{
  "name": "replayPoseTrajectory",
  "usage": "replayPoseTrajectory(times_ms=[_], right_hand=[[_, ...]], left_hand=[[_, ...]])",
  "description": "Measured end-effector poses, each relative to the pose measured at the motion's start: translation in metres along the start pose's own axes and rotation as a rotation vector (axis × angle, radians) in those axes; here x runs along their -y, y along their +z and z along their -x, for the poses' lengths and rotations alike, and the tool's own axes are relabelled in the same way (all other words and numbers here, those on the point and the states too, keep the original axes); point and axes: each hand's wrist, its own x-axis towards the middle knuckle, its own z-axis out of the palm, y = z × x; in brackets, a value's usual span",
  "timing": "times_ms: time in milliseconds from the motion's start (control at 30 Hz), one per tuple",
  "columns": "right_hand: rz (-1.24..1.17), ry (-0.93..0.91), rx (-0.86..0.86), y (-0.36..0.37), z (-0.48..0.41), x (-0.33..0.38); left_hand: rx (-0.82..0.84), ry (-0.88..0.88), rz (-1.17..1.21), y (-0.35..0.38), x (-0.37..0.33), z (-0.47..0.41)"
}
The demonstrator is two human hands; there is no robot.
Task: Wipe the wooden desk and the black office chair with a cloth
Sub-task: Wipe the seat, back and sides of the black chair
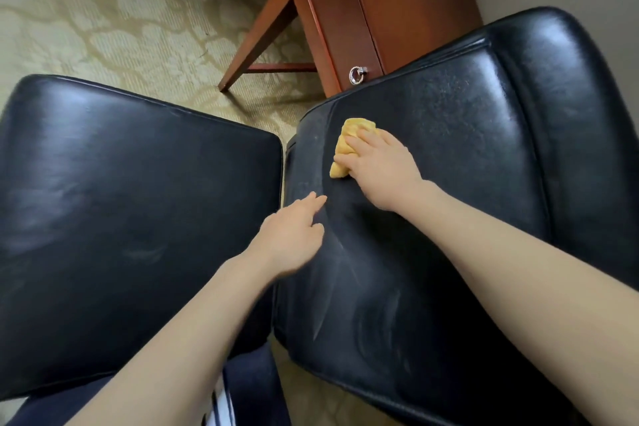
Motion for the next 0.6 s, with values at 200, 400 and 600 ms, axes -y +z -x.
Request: replayPoseTrajectory(times_ms=[200,400,600], right_hand=[[-0.095,0.005,0.04,0.029,0.07,0.073],[-0.213,-0.013,0.042,0.042,0.146,0.126],[-0.272,-0.111,0.076,0.019,0.22,0.118]], left_hand=[[0.025,0.054,-0.105,-0.005,0.006,0.02],[0.104,0.151,-0.128,0.024,-0.012,0.033],[0.137,0.174,-0.124,0.062,-0.012,0.048]])
